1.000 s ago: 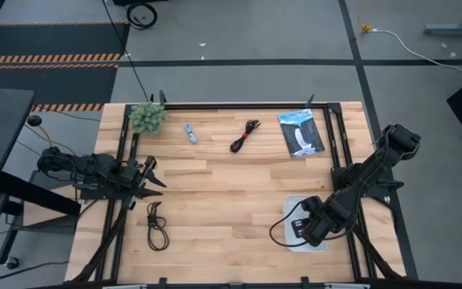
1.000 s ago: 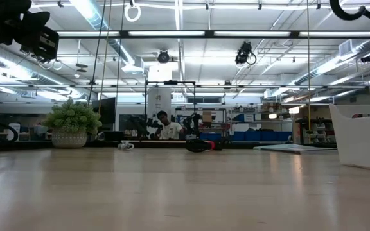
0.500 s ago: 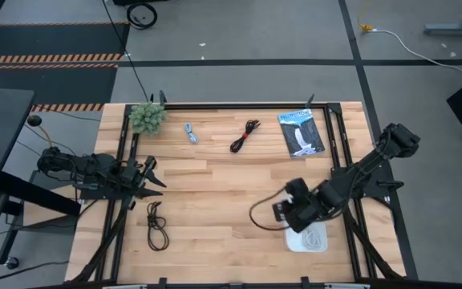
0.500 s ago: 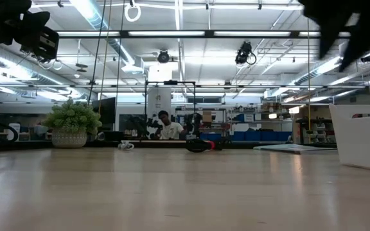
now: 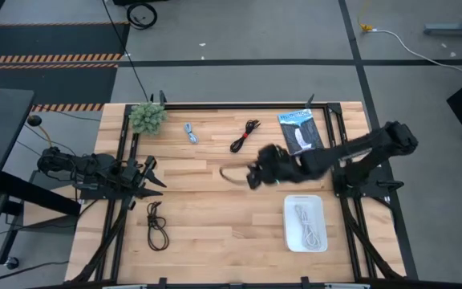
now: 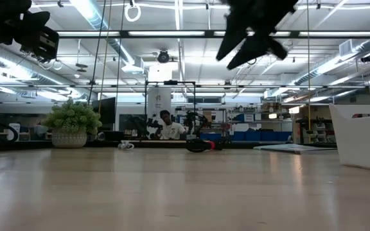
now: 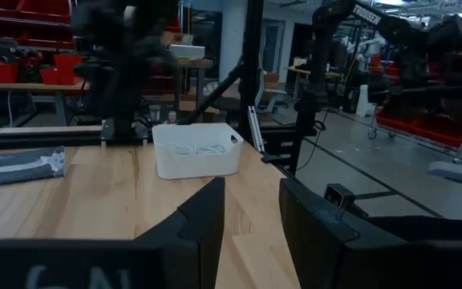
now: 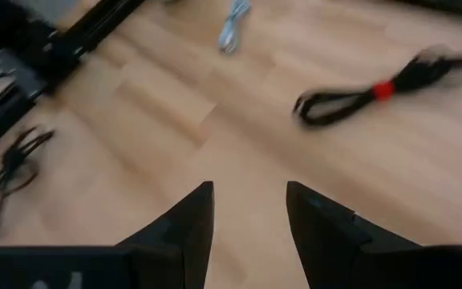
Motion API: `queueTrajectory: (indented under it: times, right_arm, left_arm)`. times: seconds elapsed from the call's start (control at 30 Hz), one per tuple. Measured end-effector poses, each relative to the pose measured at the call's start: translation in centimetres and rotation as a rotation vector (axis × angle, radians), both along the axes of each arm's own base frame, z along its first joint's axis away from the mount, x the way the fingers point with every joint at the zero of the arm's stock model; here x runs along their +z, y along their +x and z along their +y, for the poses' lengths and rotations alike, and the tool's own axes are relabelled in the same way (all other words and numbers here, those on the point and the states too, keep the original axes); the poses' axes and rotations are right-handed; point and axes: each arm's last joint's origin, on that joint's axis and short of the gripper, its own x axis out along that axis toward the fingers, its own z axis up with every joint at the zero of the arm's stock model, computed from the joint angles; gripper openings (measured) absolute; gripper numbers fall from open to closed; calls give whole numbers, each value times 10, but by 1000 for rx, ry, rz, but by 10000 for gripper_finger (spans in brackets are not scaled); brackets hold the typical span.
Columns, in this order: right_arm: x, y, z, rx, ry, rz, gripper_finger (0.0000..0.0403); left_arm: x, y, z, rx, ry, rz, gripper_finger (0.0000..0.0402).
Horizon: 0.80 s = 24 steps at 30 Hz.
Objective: Pick and place USB-C Cables
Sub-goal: Put the top black charger cable into the white bin
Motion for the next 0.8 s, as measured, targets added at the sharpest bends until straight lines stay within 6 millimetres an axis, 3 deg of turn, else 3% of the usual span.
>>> queueTrajectory:
  times: [0.23,0.43,0.6,0.8]
  right_arm:
    - [-24,33,-72,70,-47,56,164]
    - [-49,55,-129,146,-12,-23,164]
    - [-61,66,-161,145,1,65,164]
    - [-52,92,-183,238,-51,244,164]
  left_arm:
    - [1,0,0,0,-1,-2,128]
    - [0,0,0,0,0,0,128]
    - [0,0,0,0,0,0,128]
    - [0,0,0,0,0,-1,128]
